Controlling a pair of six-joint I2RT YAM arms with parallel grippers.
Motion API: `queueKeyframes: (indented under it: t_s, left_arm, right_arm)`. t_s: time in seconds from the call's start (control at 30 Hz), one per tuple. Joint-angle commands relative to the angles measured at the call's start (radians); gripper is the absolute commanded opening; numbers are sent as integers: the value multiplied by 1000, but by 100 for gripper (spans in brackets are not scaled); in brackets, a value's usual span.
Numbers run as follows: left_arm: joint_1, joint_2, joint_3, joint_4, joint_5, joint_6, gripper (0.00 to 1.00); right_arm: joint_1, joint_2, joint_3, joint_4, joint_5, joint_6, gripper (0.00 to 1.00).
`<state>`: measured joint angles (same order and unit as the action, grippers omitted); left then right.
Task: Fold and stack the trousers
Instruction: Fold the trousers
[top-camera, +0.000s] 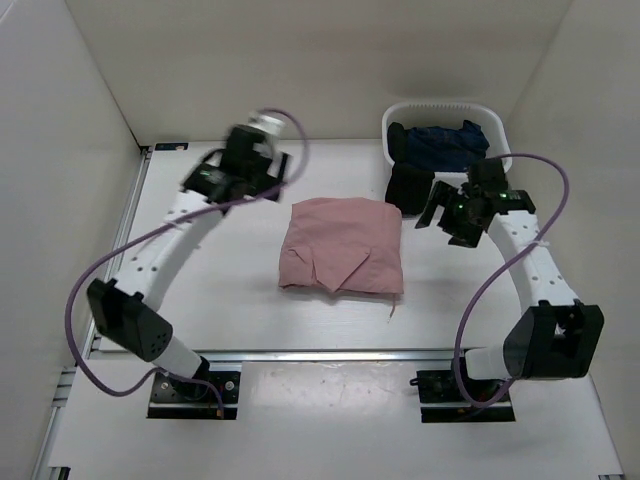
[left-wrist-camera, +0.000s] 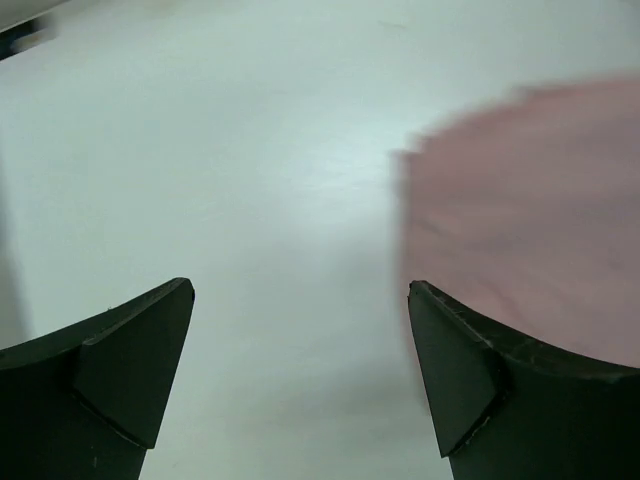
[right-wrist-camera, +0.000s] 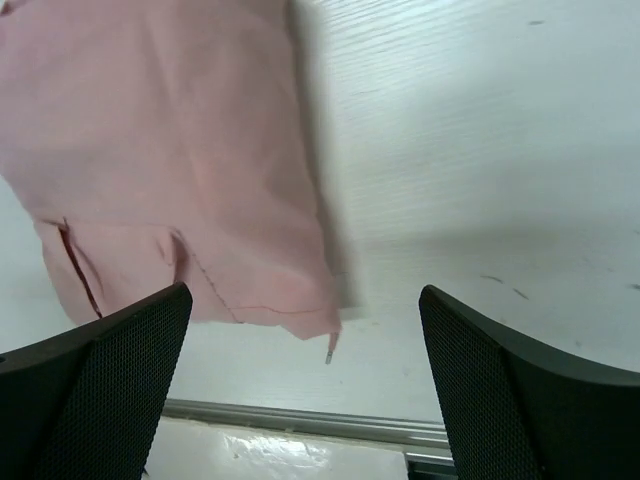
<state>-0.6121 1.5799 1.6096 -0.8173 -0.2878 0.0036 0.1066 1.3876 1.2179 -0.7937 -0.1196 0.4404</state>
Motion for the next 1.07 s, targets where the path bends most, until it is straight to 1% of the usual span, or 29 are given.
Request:
queueKeyframes:
  t_s: [0.0,0.03,0.1,0.13,0.2,0.23,0.3,0.33,0.37,0.43,0.47,0.6,0.93,1.03]
  left_arm:
    - [279,-50,-25,-25,-90,-4,100]
    - [413,-51,-36,-34,-70,-4,100]
    - [532,-51,-65,-54,-47,-4,100]
    - [629,-51,-74,-74,-34,-4,100]
    - [714,-51,-114,-83,-13,-4,100]
    - [788,-51,-129,-95,-2,-4,100]
    - [851,-51,-183,-95,7,-4,100]
    - [901,-61,-198,-95,16,-4,100]
    - [919,-70,-223,-95,16,-4,100]
    - [963,-70,-232,-95,38,-4,100]
    - [977,-81,-244,-95,68,-4,100]
    - [1017,-90,-244,-95,98,-4,100]
    - [1026,-109,-244,-95,116,-4,100]
    - [1026,-118,-254,-95,125,-4,100]
  right_arm:
    - [-64,-44,38,-128,40,-43,99]
    - [-100,-58,48,-128,52,-43,99]
    - [-152,-68,48,-137,67,-52,99]
    - [-171,-79,48,-137,77,-52,99]
    - [-224,-79,58,-147,77,-61,99]
    - [-240,-90,58,-147,77,-62,99]
    - [-287,-99,81,-157,86,-71,99]
    - [-303,-99,81,-157,86,-71,99]
    - [-330,-99,81,-157,86,-71,99]
    - [-341,-99,92,-157,86,-81,99]
    - [-355,-99,92,-167,86,-81,99]
    - [-355,-99,92,-167,86,-81,99]
    - [-355,-117,92,-167,107,-81,99]
    - [-355,-145,65,-133,107,-81,99]
